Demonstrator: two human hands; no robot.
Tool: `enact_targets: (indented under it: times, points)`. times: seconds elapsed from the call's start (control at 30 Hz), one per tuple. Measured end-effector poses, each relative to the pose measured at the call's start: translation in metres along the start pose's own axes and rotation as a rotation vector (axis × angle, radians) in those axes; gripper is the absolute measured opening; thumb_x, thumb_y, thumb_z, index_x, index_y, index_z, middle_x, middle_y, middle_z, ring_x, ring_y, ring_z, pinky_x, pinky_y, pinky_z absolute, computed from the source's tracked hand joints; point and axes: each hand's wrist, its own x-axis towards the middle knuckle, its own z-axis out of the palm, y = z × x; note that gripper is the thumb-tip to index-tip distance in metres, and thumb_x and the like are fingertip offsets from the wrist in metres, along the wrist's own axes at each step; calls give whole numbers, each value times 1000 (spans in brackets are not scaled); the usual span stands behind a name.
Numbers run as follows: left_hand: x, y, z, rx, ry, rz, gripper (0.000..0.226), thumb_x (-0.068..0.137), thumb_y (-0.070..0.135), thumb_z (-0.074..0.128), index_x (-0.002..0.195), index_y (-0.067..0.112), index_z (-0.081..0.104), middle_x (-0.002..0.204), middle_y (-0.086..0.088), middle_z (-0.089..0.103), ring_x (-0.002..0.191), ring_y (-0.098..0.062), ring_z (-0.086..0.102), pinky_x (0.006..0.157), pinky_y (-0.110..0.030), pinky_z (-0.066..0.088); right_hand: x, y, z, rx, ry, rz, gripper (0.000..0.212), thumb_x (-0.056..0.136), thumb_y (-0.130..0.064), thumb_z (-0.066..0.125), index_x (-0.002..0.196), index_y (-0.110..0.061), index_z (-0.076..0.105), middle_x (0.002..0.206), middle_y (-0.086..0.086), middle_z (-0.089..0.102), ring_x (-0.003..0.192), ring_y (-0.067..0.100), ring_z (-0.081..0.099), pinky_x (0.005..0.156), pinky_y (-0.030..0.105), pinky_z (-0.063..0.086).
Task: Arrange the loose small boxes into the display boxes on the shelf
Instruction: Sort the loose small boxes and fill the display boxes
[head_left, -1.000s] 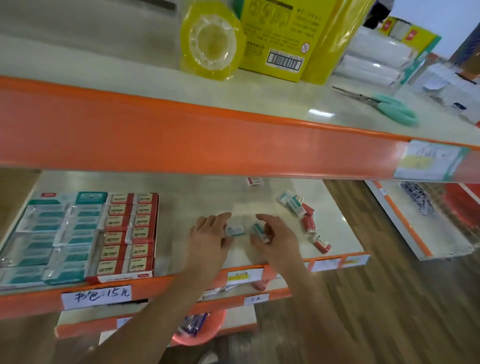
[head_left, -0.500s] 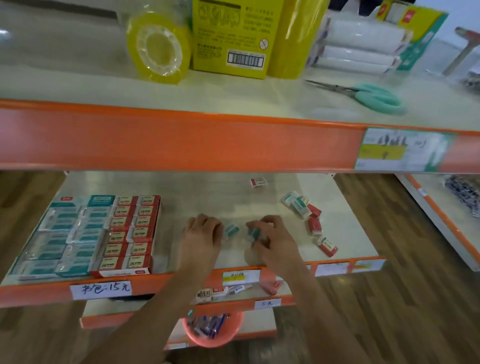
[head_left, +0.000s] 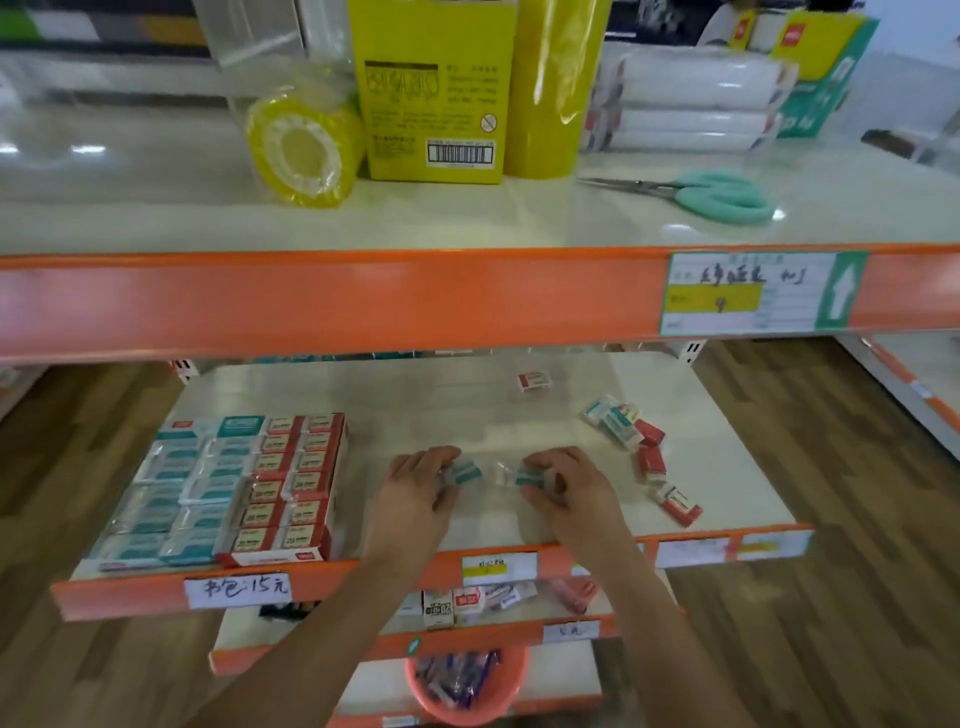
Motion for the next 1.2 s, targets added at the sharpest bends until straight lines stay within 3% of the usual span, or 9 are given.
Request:
enact_targets:
  times: [0.1, 0.2, 0.33, 0.43, 0.6, 0.8, 0.97, 1.07, 1.2]
  points:
    - [-3, -5, -24, 49, -15, 91, 39, 78, 6, 69, 114, 18, 61, 100, 3, 68, 97, -21, 59, 73, -35, 52, -4, -17, 2, -72, 42, -44, 25, 81, -20, 75, 105, -18, 69, 104, -5, 59, 89, 10, 58, 81, 24, 50]
    - [-5, -16, -53, 73, -18, 133, 42, 77, 6, 70, 116, 19, 61, 99, 3, 68, 98, -20, 59, 77, -34, 53, -6, -43, 13, -105, 64, -90, 24, 81, -23, 76, 103, -20, 69, 101, -6, 60, 86, 14, 57, 75, 26, 50]
    - [-10, -38, -96, 88, -16, 137, 43, 76, 6, 72, 117, 18, 62, 100, 5, 69, 102, -22, 59, 80, -39, 53, -2, -80, 31, -83, 25, -129, 21, 84, -28, 74, 103, -23, 67, 100, -10, 58, 84, 9, 52, 76, 17, 44]
    - [-17, -62, -122, 59, 4, 95, 43, 75, 4, 73, 114, 19, 63, 99, 6, 69, 99, -22, 60, 75, -37, 54, 0, -108, 45, -32, -17, -153, 21, 84, -27, 74, 103, -24, 68, 101, -12, 58, 86, 5, 53, 76, 9, 39]
    - [-32, -108, -155, 8, 15, 19, 45, 81, 6, 69, 121, 25, 59, 102, 15, 62, 101, -13, 55, 81, -28, 49, 1, -149, 77, 30, -76, -199, 28, 81, -24, 77, 106, -28, 67, 99, -18, 57, 83, 1, 51, 73, 7, 38]
    - [-50, -156, -179, 16, 16, -148, 40, 84, 8, 65, 120, 24, 60, 115, 0, 61, 108, -18, 57, 89, -29, 49, 4, -185, 126, 61, -166, -200, 28, 77, -36, 78, 101, -30, 65, 97, -23, 59, 89, -6, 54, 76, 7, 39]
    - [-56, -176, -194, 38, 46, -177, 38, 83, 9, 64, 118, 24, 61, 110, -1, 63, 102, -18, 59, 81, -28, 51, 4, -203, 159, 52, -177, -190, 24, 75, -38, 79, 94, -29, 67, 95, -22, 59, 87, -4, 56, 74, 12, 46]
    - [-56, -184, -201, 90, 60, -139, 39, 76, -2, 66, 110, 18, 67, 98, -3, 68, 92, -24, 61, 72, -31, 52, 5, -212, 174, 19, -181, -198, 21, 77, -36, 79, 94, -30, 67, 93, -24, 58, 84, -9, 52, 72, 6, 38]
    - [-55, -194, -206, 158, 77, -147, 38, 72, -4, 69, 104, 17, 71, 98, -1, 72, 88, -25, 63, 73, -32, 52, 11, -222, 191, -57, -197, -186, 19, 80, -39, 75, 95, -31, 66, 95, -22, 59, 89, -8, 50, 74, 4, 36]
